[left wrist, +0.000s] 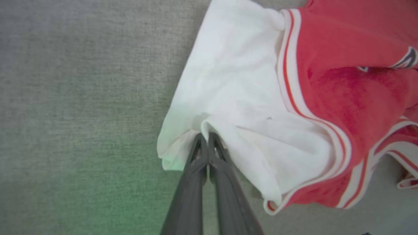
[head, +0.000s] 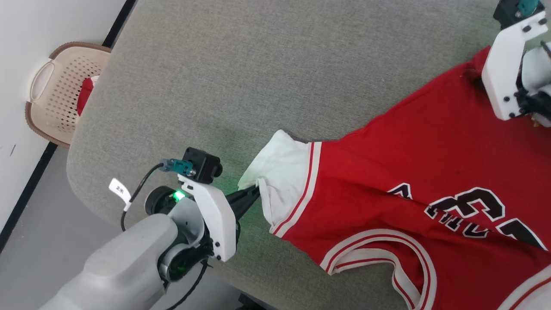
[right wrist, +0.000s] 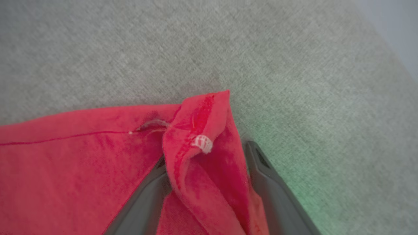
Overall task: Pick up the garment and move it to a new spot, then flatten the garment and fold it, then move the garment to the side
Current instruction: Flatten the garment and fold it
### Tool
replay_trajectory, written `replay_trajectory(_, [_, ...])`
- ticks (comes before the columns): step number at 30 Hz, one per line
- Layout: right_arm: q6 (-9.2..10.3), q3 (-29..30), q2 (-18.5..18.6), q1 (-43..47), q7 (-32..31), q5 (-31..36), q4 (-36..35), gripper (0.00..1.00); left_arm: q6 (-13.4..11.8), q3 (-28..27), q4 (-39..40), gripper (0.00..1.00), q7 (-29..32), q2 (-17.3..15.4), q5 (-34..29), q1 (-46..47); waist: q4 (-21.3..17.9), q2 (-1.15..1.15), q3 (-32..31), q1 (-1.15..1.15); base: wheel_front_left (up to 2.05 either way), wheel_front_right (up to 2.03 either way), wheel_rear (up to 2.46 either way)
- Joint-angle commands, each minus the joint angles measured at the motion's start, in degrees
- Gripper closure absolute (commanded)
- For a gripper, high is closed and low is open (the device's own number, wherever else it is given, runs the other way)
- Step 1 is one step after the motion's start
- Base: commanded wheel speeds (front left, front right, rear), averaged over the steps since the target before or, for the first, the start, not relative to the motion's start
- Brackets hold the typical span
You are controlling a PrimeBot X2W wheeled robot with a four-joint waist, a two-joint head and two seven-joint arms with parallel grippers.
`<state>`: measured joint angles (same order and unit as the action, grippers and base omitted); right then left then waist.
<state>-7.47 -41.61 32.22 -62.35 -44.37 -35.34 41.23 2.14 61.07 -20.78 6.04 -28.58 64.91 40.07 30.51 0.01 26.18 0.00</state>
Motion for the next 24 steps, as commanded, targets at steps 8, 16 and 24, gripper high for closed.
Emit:
replay_trajectory(8, [0.04, -6.3, 0.0, 0.3, -4.0, -4.5, 7.4, 1.0, 1.0, -1.0, -3.9, 1.0, 0.8, -1.2, 1.0, 2.5, -2.5, -0.01, -1.4, 0.0, 0.0, 0.0, 0.0])
replay_trajectory(16, [0.05, -5.9, 0.0, -4.9, 2.3, -7.6, 1.0, 1.0, -0.6, -3.3, -2.4, 1.0, 4.7, -7.1, 0.8, 7.3, -7.9, -0.01, -4.4, 0.0, 0.0, 0.0, 0.0])
replay_trajectory(24, [0.04, -2.9, 2.7, -5.3, 8.5, -9.8, -5.6, 1.0, -3.2, -5.9, 1.2, 1.0, 11.8, -14.8, -0.2, 15.8, -14.8, -0.01, -9.2, 0.0, 0.0, 0.0, 0.0])
